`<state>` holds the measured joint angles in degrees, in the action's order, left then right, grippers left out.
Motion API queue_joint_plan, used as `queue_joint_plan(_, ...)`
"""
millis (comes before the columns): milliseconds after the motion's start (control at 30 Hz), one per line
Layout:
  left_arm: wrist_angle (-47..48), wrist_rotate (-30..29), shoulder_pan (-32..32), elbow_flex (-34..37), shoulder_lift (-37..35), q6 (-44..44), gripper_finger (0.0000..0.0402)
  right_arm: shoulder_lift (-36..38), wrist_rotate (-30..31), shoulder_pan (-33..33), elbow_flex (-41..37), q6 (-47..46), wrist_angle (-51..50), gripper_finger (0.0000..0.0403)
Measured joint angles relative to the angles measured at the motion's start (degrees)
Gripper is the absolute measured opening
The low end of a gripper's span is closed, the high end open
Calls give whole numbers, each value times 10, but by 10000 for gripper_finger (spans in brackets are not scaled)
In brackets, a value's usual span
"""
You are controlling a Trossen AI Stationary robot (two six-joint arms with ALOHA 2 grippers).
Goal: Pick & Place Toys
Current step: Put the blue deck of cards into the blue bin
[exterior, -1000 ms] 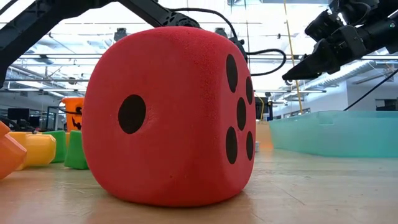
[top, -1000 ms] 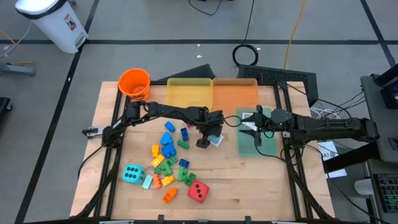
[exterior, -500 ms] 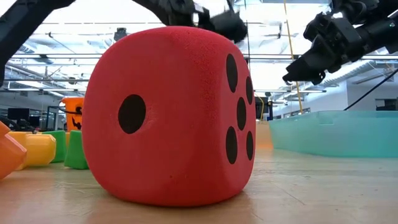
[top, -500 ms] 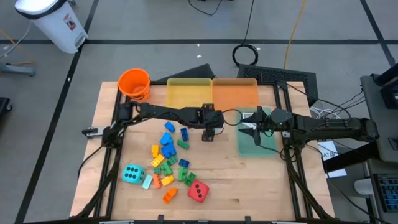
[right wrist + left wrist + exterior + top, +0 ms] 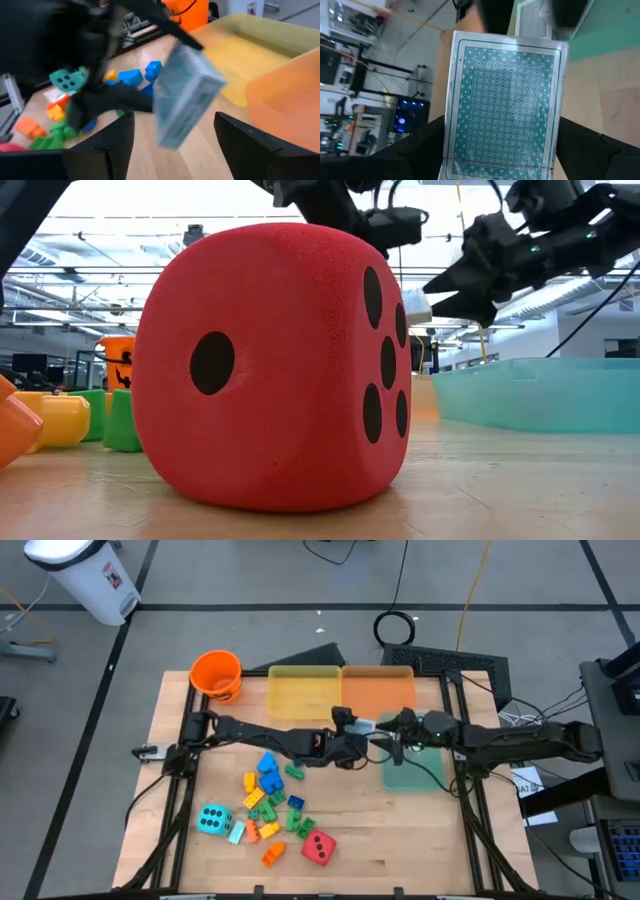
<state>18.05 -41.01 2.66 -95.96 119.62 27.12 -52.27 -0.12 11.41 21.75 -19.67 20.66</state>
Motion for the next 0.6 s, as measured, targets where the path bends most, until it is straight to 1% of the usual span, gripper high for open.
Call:
queue_joint_plan(67,-4,-11,6,0,0,6,316,-24,0,4,0,-15,33,245)
queue_joint_plan(167,-4,-10,11,0,0,12,316,-60,-1,7,0,-26,97,235)
queue_joint_plan(233,-6,-11,12,0,0,9,316,-81,-2,7,0,-32,121,220)
queue_joint_plan(300,-8,-11,12,0,0,5,316,-100,-15,7,0,-37,139,199)
queue_joint_plan(367,-11,-10,12,0,0,2,316,-114,-33,7,0,-37,148,169)
queue_joint_plan(467,-18,-6,12,0,-1,-3,317,-124,-55,7,0,-36,151,110)
queue_joint_plan(567,-16,4,11,0,-1,-27,337,-117,-60,7,0,-33,147,46)
queue_joint_plan(600,-19,13,11,-1,-1,-47,347,-110,-62,7,0,-15,144,28)
